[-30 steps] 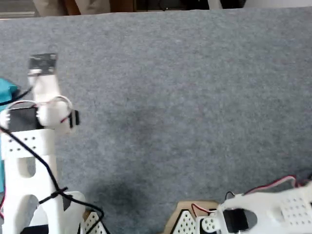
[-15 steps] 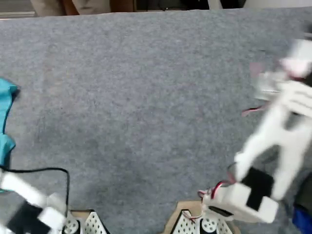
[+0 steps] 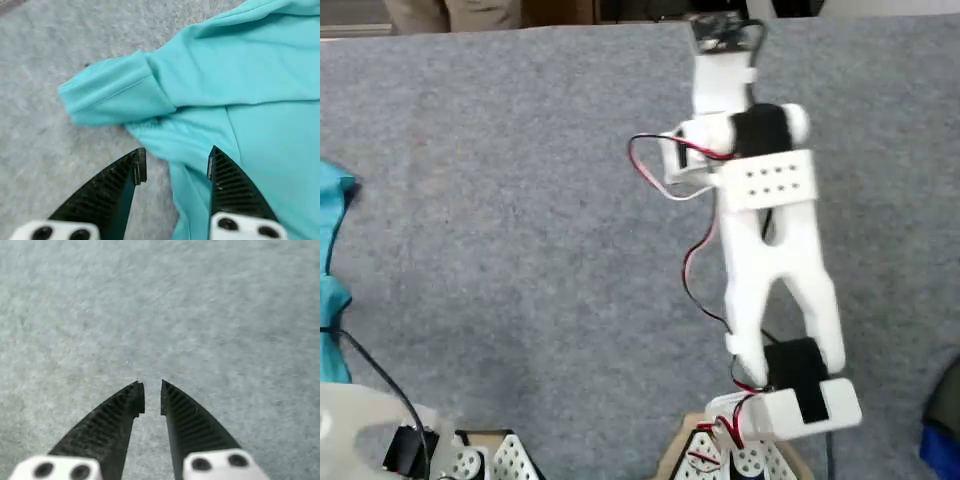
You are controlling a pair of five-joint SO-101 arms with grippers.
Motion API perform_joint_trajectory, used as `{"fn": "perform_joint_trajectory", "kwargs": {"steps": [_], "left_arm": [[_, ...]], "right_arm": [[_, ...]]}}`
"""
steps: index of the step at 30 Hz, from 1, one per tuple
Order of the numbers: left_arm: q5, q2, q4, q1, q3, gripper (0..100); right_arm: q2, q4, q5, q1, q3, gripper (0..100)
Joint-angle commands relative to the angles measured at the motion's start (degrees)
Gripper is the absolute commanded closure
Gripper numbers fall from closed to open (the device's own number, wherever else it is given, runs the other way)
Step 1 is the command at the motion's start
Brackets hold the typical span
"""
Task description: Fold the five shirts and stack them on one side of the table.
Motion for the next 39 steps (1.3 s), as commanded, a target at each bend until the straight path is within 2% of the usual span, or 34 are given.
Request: {"fn": "perform_joint_trajectory", "kwargs": {"steps": [1, 10, 14, 16, 22, 30, 34, 39], "left_arm": [[0.1, 11.6, -0.6, 0.8, -13.2, 79], [0.2, 39.0, 1.3, 4.4, -41.8, 85], [0.0, 42.0, 11.7, 5.8, -53.6, 97], [0.1, 41.9, 18.0, 6.9, -57.2, 97], [0.1, 35.4, 33.8, 14.4, -56.8, 98], [6.5, 24.7, 34.4, 24.8, -54.7, 98], [7.4, 17.4, 34.4, 33.1, -45.7, 98], [7.5, 6.7, 34.4, 46.9, -28.7, 98]], "right_arm": [[2.3, -1.2, -1.4, -1.5, 0.1, 92.1], [7.3, -0.8, -1.9, -1.2, 0.1, 92.1], [7.6, -0.8, -1.9, -1.2, 0.1, 92.1], [7.6, -0.8, -1.9, -1.2, 0.1, 92.1], [7.3, -0.8, -1.9, -1.0, 0.1, 92.1], [7.3, -0.8, -1.9, 1.1, 0.1, 92.1], [7.3, -0.8, -1.9, 4.8, 0.1, 92.1], [7.3, -0.7, -1.9, 10.4, 0.1, 92.1]]}}
